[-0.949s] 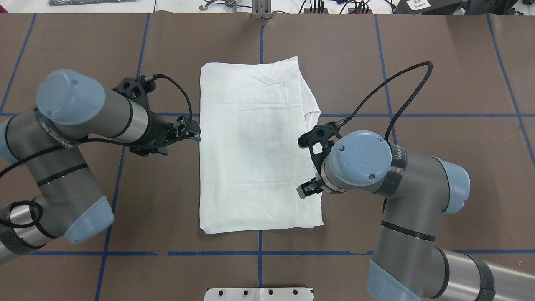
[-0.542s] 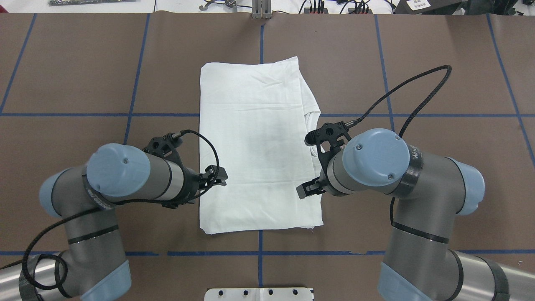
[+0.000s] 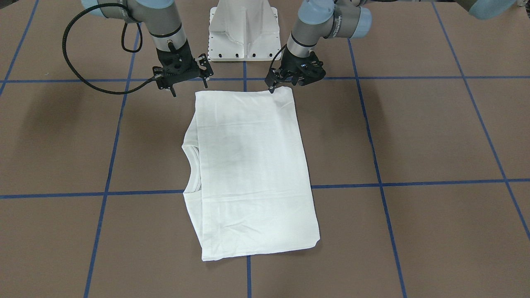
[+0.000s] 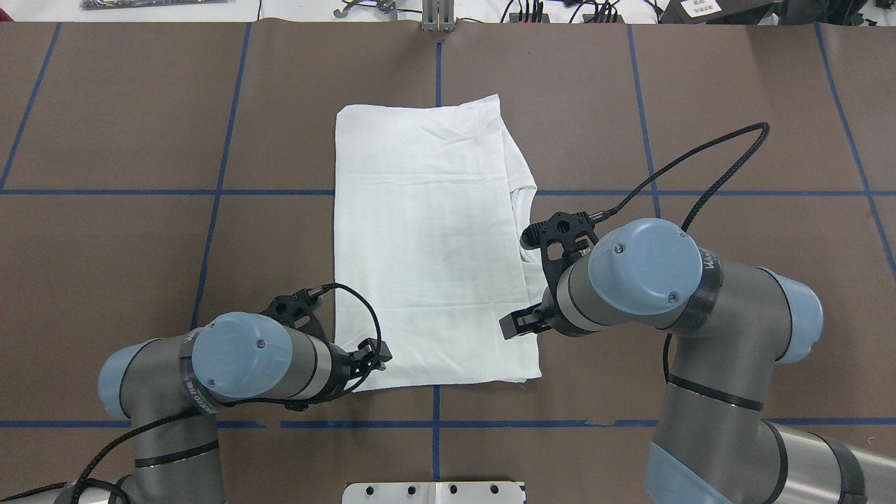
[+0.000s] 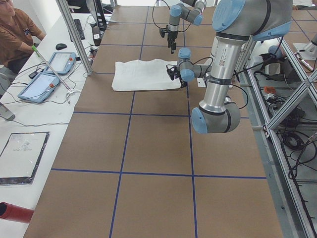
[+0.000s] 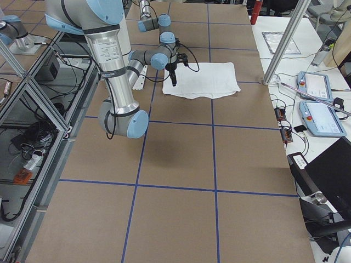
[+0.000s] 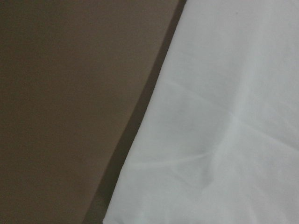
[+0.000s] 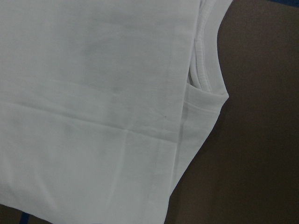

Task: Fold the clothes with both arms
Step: 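Grasp the shirt's side edges with both grippers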

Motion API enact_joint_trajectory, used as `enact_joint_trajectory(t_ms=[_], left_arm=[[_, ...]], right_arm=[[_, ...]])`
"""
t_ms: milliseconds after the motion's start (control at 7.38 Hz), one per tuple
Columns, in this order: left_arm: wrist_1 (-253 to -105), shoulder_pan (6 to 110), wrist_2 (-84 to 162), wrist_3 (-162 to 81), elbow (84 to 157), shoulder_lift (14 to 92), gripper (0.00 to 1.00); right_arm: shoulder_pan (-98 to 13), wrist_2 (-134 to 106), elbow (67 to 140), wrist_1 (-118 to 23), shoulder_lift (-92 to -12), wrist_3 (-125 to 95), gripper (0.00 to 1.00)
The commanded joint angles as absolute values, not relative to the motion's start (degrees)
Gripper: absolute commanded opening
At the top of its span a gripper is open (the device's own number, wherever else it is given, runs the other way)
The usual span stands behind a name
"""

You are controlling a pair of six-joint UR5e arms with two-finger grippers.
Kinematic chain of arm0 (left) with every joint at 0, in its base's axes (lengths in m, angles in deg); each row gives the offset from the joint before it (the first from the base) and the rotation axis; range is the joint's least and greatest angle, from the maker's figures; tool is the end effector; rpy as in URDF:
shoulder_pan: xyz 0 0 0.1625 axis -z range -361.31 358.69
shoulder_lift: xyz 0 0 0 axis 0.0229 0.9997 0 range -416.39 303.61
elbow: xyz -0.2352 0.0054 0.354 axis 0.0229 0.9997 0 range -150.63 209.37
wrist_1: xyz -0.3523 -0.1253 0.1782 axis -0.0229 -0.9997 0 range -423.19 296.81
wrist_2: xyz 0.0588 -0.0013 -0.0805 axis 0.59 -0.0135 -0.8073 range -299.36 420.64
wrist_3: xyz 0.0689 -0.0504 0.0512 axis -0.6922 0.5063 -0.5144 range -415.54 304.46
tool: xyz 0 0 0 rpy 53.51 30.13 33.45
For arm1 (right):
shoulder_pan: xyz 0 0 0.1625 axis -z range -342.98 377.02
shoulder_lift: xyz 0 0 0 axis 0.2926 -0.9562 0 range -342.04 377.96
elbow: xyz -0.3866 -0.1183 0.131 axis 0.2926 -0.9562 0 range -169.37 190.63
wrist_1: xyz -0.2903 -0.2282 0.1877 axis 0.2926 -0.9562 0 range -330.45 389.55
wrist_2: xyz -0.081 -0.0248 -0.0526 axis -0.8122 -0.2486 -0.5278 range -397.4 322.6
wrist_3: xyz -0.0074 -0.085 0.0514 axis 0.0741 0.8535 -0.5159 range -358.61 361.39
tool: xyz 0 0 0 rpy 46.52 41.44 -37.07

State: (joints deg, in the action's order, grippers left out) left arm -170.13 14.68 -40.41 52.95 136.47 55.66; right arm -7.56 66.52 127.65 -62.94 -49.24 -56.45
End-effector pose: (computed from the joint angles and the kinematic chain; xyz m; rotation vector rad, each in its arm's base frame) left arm 0.5457 -0.2752 0.2806 -0.2003 0.9808 -0.4570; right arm -0.4606 -0.3308 0.2469 0.1894 -0.8334 -0.2246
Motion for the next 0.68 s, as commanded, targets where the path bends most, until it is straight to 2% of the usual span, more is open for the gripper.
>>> enact_joint_trajectory(t_ms=[0,271,542], left_arm=[[-169.1,14.4,-40.4,53.1,136.2,55.9,0.97],[-166.5,14.7,-40.0,53.1,136.1,56.0,0.9],[-166.4,15.2,-39.6,53.1,136.1,56.0,0.73]], right_arm=[[-7.7,67.2,127.9,-62.9,-49.1,-56.5,1.0],[-7.9,67.4,128.0,-62.9,-49.0,-56.4,1.0],[-7.9,67.4,127.9,-62.9,-49.0,-56.4,1.0]])
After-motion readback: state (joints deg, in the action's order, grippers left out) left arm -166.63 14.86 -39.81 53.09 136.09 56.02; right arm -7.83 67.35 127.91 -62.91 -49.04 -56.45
